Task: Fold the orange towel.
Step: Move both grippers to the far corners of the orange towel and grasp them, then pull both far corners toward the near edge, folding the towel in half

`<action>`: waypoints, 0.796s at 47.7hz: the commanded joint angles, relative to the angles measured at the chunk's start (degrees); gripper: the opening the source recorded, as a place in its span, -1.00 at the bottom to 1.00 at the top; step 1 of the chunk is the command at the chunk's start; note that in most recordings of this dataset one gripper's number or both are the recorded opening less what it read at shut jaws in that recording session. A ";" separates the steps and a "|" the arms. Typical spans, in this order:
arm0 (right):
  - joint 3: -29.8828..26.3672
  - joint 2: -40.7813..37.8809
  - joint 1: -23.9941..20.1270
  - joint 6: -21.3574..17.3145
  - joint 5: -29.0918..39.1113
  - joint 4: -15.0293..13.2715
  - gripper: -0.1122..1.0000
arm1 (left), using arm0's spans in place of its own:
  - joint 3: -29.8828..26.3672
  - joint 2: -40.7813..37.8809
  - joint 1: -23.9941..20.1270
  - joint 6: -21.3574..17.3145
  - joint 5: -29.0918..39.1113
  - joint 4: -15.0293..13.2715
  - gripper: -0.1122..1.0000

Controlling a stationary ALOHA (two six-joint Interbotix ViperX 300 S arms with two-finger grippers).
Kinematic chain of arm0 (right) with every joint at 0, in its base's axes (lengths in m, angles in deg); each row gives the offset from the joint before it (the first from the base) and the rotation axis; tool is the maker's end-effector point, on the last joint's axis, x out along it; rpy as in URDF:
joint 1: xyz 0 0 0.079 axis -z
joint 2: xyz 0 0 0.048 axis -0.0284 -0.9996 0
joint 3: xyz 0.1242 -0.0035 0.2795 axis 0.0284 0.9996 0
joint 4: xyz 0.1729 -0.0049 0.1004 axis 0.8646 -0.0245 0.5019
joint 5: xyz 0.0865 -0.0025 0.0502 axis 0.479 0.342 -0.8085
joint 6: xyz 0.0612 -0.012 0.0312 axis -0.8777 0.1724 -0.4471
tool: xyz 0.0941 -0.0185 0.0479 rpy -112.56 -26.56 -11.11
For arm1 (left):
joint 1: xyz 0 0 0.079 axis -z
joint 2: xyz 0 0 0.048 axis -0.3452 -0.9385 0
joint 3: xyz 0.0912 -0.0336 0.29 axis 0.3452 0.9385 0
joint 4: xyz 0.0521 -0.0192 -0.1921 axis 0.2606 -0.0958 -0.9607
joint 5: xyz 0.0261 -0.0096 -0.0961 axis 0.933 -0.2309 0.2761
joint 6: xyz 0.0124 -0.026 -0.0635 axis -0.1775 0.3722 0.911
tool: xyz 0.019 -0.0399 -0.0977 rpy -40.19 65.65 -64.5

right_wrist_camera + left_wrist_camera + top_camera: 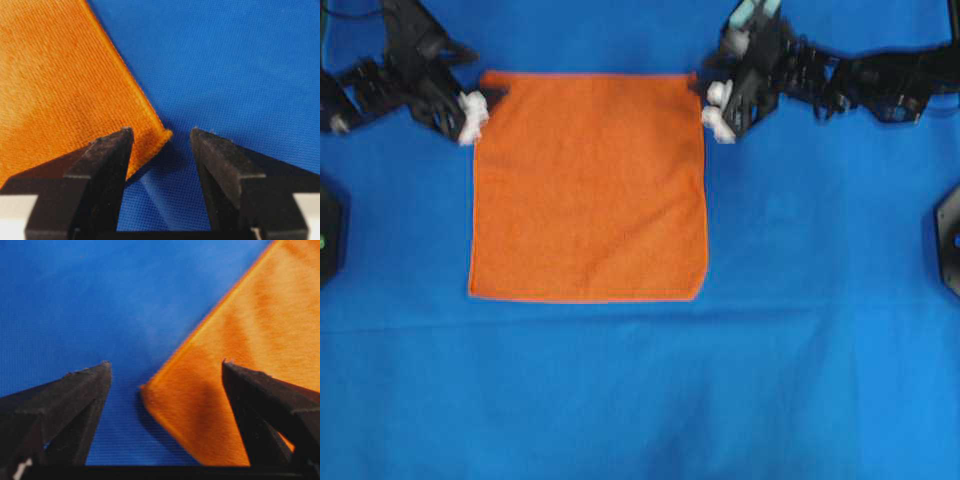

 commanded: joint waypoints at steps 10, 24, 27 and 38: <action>-2.11 -1.14 0.79 0.00 -0.97 0.26 0.04 | -1.58 -2.20 -0.62 -0.09 -0.26 -0.09 0.65; -1.76 -1.05 -0.09 0.09 -0.70 0.09 -0.79 | -1.58 -2.29 0.88 -1.49 -0.09 0.26 -0.70; -1.85 -1.05 -0.09 0.00 -0.79 0.18 -0.79 | -1.58 -2.20 1.49 -1.67 -0.09 0.26 -0.79; -2.11 -0.62 -0.09 0.00 -0.79 0.26 -0.79 | -1.41 -1.41 2.55 -1.76 -0.09 0.26 -0.78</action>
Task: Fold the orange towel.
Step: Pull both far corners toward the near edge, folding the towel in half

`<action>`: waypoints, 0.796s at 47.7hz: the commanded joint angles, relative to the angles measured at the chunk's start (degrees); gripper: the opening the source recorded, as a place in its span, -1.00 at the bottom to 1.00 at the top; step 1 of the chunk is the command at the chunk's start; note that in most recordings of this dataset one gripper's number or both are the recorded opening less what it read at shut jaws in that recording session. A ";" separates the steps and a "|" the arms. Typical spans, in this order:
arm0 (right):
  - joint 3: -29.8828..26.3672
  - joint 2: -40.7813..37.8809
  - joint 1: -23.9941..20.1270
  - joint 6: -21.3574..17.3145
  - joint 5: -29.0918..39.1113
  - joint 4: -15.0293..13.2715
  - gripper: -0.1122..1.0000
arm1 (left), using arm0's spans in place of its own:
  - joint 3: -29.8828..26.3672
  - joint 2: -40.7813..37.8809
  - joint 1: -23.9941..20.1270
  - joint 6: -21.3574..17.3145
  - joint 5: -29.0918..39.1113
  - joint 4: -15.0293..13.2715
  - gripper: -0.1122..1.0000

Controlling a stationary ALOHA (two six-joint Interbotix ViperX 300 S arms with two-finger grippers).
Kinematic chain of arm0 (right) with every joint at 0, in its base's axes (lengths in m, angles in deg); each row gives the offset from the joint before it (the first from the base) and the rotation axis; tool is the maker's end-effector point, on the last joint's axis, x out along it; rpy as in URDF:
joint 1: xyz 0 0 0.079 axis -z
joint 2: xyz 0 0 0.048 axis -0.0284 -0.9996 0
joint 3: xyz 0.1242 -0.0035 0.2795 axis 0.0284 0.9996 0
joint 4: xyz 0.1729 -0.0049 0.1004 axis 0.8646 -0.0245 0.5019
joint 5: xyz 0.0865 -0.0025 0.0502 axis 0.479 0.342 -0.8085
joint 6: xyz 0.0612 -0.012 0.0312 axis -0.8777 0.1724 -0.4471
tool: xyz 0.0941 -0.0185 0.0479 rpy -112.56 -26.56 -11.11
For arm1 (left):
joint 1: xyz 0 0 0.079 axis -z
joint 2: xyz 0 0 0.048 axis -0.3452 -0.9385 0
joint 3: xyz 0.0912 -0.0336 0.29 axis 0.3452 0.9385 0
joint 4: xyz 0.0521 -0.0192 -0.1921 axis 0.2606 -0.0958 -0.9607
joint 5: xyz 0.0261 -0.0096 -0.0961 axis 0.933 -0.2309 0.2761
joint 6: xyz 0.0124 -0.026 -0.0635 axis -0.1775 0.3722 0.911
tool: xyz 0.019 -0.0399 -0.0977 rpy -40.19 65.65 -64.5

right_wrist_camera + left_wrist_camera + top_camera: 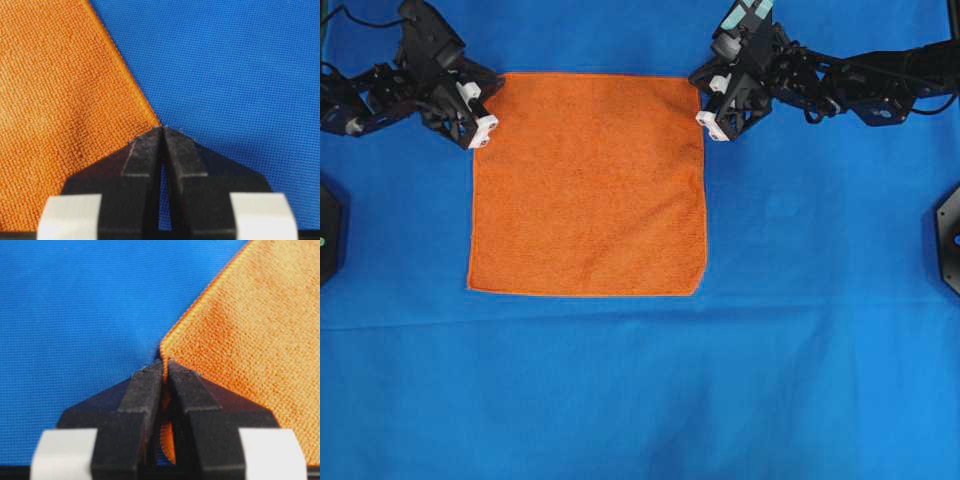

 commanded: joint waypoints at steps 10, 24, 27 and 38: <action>0.00 4.92 -0.09 0.00 -0.18 0.18 -0.79 | 0.00 5.45 1.41 0.00 0.97 0.18 -0.78; 0.62 6.33 -0.26 0.00 -0.26 0.18 -0.79 | 0.79 8.35 1.85 0.00 2.20 0.09 -0.78; 0.62 6.33 -0.26 -0.09 -0.35 0.18 -0.79 | 0.79 8.35 1.85 0.09 2.37 0.09 -0.78; 0.70 6.50 -1.05 -0.18 -0.09 0.18 -0.79 | 1.05 9.76 3.08 0.00 3.87 0.09 -0.78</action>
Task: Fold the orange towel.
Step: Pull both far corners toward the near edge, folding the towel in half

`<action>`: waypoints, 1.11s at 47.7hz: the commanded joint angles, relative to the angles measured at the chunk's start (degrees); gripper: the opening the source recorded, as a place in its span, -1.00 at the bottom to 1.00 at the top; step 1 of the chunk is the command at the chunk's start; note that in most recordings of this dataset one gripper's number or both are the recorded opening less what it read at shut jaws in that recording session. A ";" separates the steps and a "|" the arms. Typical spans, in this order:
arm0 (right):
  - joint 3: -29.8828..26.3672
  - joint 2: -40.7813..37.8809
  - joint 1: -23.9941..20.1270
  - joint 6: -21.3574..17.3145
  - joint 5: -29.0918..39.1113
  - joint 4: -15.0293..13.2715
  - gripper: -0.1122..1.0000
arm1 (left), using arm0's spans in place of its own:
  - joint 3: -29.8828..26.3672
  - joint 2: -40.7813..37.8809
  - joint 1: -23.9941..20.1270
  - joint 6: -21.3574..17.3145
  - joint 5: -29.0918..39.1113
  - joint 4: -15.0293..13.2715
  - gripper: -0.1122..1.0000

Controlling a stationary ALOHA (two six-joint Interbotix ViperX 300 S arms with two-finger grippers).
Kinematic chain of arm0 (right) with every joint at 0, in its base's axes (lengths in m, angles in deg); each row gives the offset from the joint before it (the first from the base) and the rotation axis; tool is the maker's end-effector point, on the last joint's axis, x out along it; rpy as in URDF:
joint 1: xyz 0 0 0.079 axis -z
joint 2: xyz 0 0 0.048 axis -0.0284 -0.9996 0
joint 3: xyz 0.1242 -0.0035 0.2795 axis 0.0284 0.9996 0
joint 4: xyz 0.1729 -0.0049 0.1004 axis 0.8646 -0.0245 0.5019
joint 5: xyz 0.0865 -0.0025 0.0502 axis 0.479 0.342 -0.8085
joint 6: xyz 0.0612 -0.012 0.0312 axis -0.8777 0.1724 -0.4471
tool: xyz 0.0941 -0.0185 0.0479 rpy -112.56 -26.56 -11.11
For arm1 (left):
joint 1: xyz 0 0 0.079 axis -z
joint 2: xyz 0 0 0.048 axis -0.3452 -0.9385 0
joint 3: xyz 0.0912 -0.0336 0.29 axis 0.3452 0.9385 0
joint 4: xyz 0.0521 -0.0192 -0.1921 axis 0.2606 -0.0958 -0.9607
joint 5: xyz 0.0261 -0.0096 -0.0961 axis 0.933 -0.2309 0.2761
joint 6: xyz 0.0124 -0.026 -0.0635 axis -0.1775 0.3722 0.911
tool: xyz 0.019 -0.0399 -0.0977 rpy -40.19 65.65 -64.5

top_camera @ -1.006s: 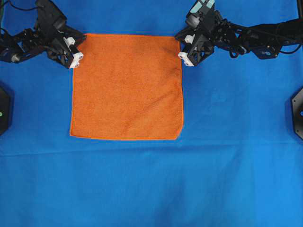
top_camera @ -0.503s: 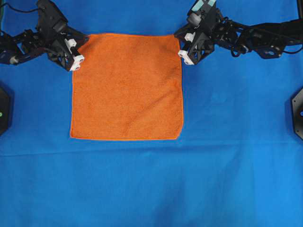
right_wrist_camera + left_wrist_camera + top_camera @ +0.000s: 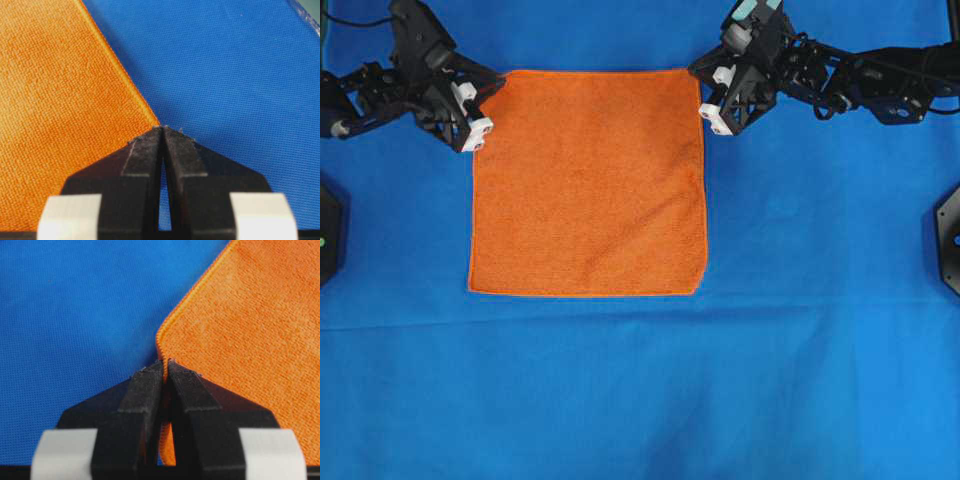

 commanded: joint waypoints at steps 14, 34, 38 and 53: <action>1.76 6.06 -4.92 -1.14 0.26 0.35 -0.79 | 2.02 9.58 6.15 -0.26 6.77 0.18 -0.78; 8.53 11.34 -17.31 -6.50 0.88 0.35 -0.79 | 8.79 19.69 21.80 3.08 12.30 0.00 -0.78; 8.96 11.43 -19.95 -7.82 0.88 0.35 -0.79 | 9.40 20.13 25.49 4.57 12.48 0.00 -0.78; 9.49 11.34 -27.77 -11.43 0.88 0.18 -0.79 | 9.49 19.69 36.74 9.40 12.30 0.00 -0.78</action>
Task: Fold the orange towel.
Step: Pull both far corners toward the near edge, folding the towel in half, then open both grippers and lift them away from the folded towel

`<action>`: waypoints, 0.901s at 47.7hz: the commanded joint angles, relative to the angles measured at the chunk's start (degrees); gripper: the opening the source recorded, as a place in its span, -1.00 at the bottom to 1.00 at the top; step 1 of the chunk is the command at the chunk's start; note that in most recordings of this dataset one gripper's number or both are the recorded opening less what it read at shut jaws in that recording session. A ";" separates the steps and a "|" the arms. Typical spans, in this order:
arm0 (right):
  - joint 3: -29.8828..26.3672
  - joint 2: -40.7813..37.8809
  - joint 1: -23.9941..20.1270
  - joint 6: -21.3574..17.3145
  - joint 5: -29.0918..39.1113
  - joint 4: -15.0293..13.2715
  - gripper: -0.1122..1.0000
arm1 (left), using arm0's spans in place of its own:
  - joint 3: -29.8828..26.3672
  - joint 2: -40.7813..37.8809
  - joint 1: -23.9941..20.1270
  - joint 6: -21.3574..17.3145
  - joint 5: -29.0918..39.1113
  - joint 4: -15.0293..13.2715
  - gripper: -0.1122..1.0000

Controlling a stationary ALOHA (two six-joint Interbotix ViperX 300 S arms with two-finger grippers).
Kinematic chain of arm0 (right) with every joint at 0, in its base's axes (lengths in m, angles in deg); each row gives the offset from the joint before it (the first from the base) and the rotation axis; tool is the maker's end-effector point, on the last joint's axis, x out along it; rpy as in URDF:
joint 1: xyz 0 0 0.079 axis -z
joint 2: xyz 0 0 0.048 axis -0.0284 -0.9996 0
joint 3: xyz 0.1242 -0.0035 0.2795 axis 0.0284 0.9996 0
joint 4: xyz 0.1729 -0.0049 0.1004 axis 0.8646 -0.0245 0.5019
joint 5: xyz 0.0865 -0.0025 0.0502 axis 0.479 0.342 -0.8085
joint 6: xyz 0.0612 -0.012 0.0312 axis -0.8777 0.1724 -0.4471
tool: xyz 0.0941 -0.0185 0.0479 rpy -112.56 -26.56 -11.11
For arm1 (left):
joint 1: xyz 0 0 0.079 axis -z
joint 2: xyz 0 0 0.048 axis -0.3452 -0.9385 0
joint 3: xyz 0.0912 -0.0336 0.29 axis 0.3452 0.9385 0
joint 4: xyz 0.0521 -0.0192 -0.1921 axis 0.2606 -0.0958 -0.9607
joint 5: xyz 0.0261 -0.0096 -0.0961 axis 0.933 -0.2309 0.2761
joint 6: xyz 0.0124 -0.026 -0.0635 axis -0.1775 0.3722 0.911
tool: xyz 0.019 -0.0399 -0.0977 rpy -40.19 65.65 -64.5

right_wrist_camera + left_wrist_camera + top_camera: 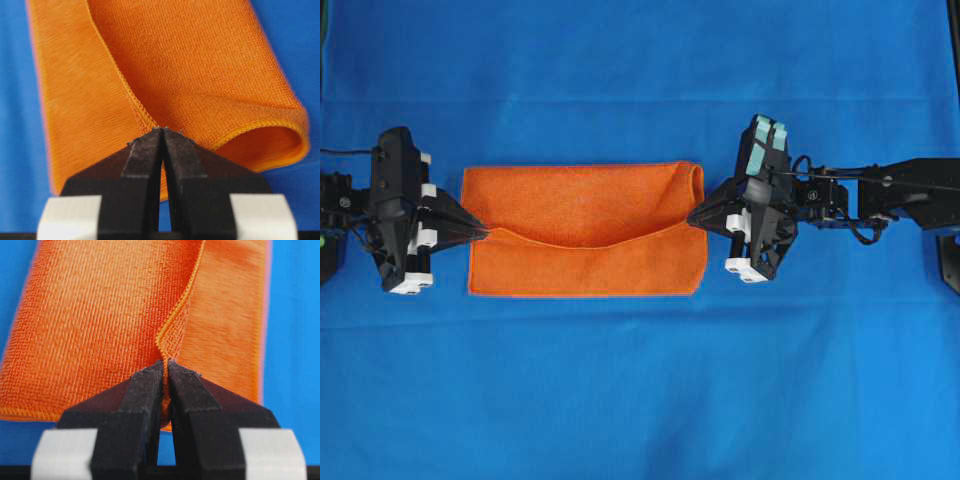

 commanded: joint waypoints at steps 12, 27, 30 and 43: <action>0.00 1.41 -5.19 -3.16 0.70 0.09 -0.79 | -0.53 -0.26 6.59 3.78 -0.62 -0.18 -0.78; -0.62 0.97 -6.15 -4.04 2.55 0.26 -0.79 | -0.35 -0.35 8.61 5.45 -0.53 -0.09 -0.78; -0.88 0.79 -6.42 -4.04 2.99 0.26 -0.79 | -0.35 -0.35 8.61 5.45 -0.70 -0.18 -0.78; -1.93 0.09 -7.47 -4.13 4.39 0.26 -0.79 | -0.62 -0.44 8.61 5.54 -0.79 -0.18 -0.78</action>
